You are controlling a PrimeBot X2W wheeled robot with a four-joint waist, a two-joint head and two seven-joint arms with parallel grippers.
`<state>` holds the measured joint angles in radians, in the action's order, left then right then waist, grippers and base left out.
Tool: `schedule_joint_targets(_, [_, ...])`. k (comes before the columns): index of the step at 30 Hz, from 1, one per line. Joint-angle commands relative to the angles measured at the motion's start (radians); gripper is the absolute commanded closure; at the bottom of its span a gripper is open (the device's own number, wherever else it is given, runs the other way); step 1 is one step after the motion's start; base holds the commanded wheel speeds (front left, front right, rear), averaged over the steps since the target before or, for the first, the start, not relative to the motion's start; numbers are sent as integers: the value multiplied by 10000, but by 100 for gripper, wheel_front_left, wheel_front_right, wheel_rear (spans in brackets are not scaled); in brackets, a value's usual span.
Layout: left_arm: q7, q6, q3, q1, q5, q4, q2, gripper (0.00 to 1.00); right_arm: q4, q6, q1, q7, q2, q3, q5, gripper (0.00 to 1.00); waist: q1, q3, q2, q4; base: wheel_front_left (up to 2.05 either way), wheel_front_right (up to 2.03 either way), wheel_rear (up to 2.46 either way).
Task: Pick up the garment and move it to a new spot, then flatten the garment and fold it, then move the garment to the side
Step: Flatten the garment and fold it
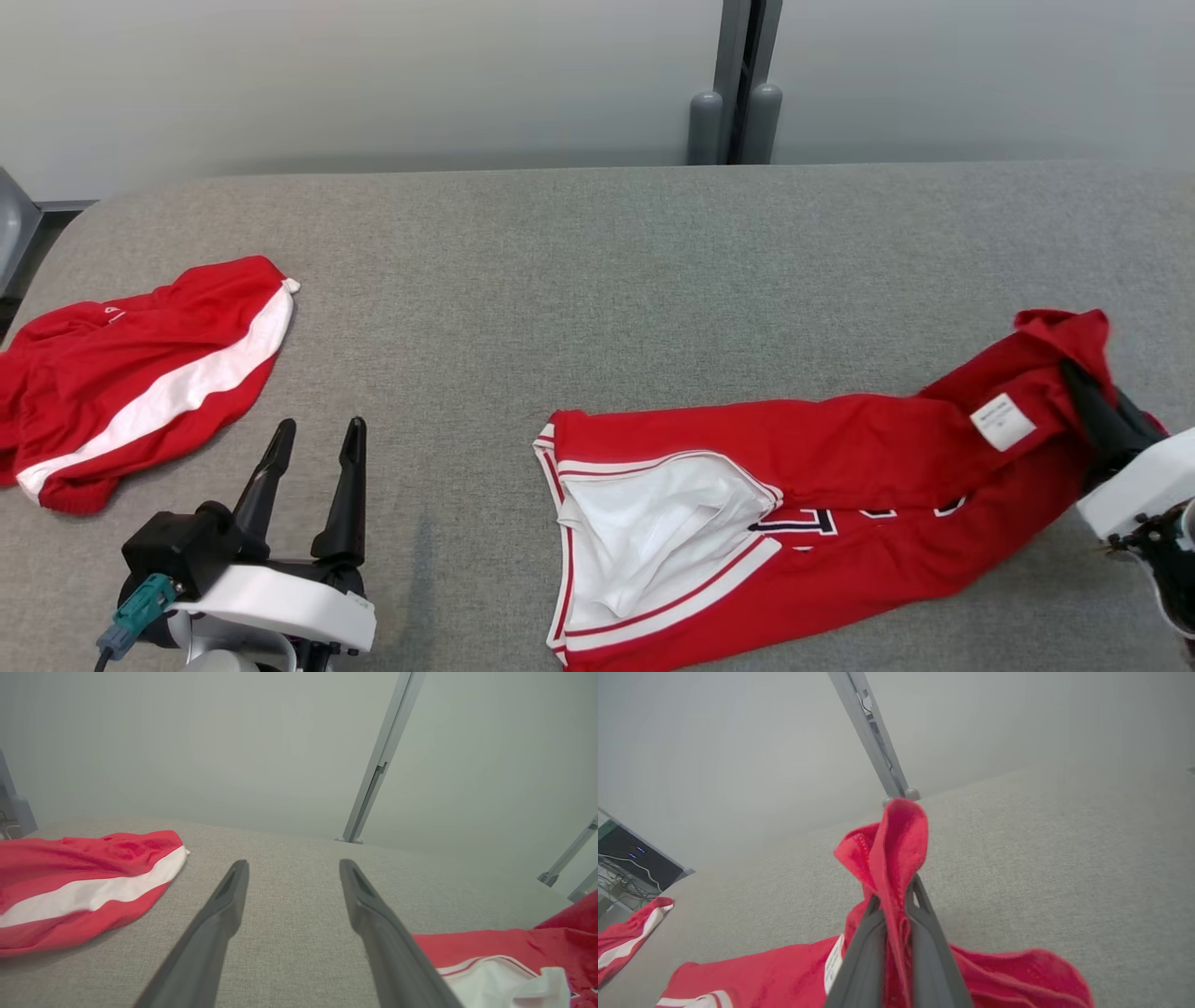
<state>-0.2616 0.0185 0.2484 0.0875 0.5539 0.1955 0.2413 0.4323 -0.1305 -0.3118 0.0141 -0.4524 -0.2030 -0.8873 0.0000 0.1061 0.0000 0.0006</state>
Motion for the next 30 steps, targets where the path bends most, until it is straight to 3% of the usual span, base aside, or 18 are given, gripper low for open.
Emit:
schedule_joint_targets(1, [-40, -58, -62, -50, -91, 10, 7, 0, -359, -8, 208, 214, 84, 25, 64, 100, 0, -71, 0, 66, 0, 0, 0])
schedule_joint_targets(8, [-40, -175, -121, -208, -135, 186, -149, 0, -2588, -9, 938, 1536, 1030, 121, 47, 100, 0, -323, 0, 401, 0, 0, 0])
schedule_joint_targets(14, [-39, -308, -145, -180, -189, 337, -197, 0, -3595, -9, 1273, 2437, 2243, -110, 16, 100, 0, -441, 0, 915, 0, 0, 0])
schedule_joint_targets(21, [-28, -422, -125, -79, -210, 551, -320, 0, -3166, -9, 1229, 2763, 3248, -358, 353, 100, 0, -471, 0, 1767, 0, 0, 0])
schedule_joint_targets(30, [-28, -542, -156, -104, -248, 748, -363, 0, -2284, -9, 1156, 2477, 3720, -631, 217, 100, 0, -531, 0, 2685, 0, 0, 0])
